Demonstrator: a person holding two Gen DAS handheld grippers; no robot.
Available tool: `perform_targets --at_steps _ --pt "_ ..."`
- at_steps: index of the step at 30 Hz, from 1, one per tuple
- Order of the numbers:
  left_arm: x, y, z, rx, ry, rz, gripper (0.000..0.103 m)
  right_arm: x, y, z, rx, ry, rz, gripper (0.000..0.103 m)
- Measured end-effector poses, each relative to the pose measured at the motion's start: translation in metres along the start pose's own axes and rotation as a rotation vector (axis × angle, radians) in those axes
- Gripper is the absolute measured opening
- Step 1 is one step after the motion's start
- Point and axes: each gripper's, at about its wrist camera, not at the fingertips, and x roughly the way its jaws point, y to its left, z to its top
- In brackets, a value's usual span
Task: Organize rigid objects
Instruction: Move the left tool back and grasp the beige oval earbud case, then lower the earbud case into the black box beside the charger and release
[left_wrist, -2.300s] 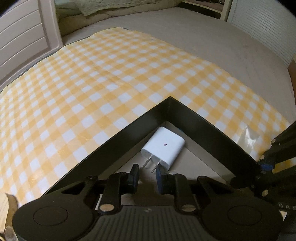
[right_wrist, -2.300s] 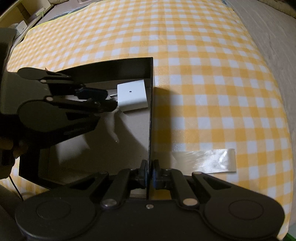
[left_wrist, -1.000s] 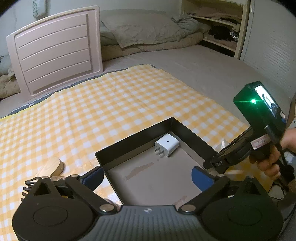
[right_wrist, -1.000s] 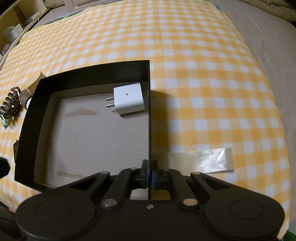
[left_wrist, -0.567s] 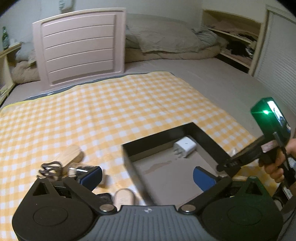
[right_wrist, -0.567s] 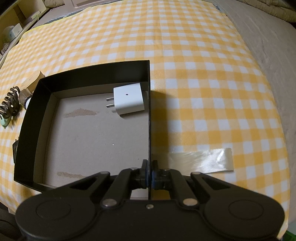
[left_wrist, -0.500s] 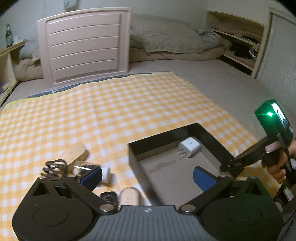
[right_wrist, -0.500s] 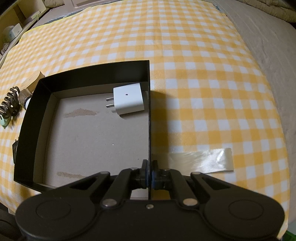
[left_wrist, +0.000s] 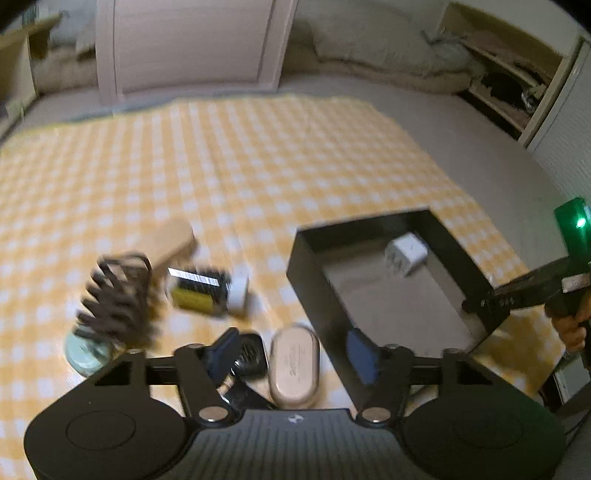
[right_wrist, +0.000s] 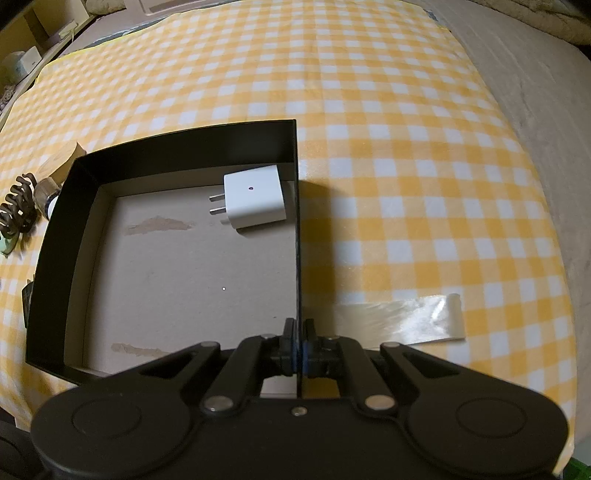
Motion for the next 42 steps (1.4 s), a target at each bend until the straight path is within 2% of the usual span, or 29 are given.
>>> perform_targets --at_steps 4,13,22,30,35,42 --pt "0.026 0.001 -0.005 -0.017 0.083 0.016 0.058 0.000 0.003 -0.001 -0.002 -0.001 -0.002 0.004" --pt "0.069 -0.001 -0.005 -0.019 0.175 0.070 0.057 0.000 0.004 -0.001 -0.001 -0.001 -0.002 0.004" --pt "0.078 -0.002 0.000 -0.015 0.189 0.068 0.045 0.000 0.005 -0.001 -0.001 0.000 -0.005 0.004" --pt "0.076 -0.007 -0.001 0.016 0.220 0.072 0.044 0.000 0.005 0.000 -0.001 -0.002 -0.004 0.004" --pt "0.062 -0.006 -0.001 0.010 0.183 0.081 0.044 0.000 0.005 0.000 -0.001 -0.001 -0.005 0.004" --pt "0.018 -0.012 0.022 0.001 0.000 0.076 0.044 0.001 0.006 0.000 0.000 -0.001 -0.005 0.004"
